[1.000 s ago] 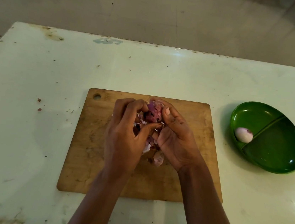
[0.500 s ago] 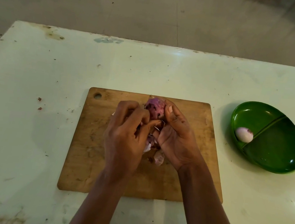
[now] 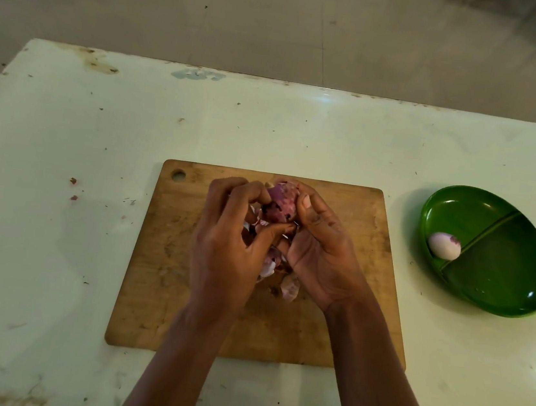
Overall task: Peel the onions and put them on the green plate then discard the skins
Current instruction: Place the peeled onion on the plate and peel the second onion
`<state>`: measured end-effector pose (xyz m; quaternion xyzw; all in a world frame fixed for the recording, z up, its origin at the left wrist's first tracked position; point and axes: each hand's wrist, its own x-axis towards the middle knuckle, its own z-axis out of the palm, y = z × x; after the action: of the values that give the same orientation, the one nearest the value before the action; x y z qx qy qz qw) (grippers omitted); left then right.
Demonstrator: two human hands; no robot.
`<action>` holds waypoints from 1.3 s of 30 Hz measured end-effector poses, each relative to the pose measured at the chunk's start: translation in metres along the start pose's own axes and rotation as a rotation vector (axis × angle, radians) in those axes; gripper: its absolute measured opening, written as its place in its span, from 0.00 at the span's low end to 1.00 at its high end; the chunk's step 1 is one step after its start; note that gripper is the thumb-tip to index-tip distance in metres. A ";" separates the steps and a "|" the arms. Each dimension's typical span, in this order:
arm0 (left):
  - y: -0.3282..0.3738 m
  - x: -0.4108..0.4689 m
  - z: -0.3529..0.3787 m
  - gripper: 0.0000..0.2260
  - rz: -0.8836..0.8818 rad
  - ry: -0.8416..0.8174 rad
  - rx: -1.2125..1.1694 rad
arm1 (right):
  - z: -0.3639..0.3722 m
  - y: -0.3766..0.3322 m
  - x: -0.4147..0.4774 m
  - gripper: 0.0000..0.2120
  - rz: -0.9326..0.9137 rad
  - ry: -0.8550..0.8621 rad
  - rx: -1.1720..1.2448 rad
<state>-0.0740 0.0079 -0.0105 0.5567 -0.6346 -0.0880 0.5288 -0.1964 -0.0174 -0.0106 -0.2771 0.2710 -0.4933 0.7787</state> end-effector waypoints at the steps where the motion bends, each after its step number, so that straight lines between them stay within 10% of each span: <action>1: 0.000 0.000 0.000 0.15 0.001 -0.001 0.003 | 0.000 0.000 0.000 0.27 0.000 -0.003 -0.006; 39: 0.004 -0.001 -0.004 0.18 0.046 -0.007 0.013 | 0.006 -0.004 -0.002 0.18 0.002 0.016 0.079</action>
<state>-0.0729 0.0119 -0.0065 0.5450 -0.6498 -0.0737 0.5247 -0.1955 -0.0164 -0.0031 -0.2418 0.2576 -0.5053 0.7873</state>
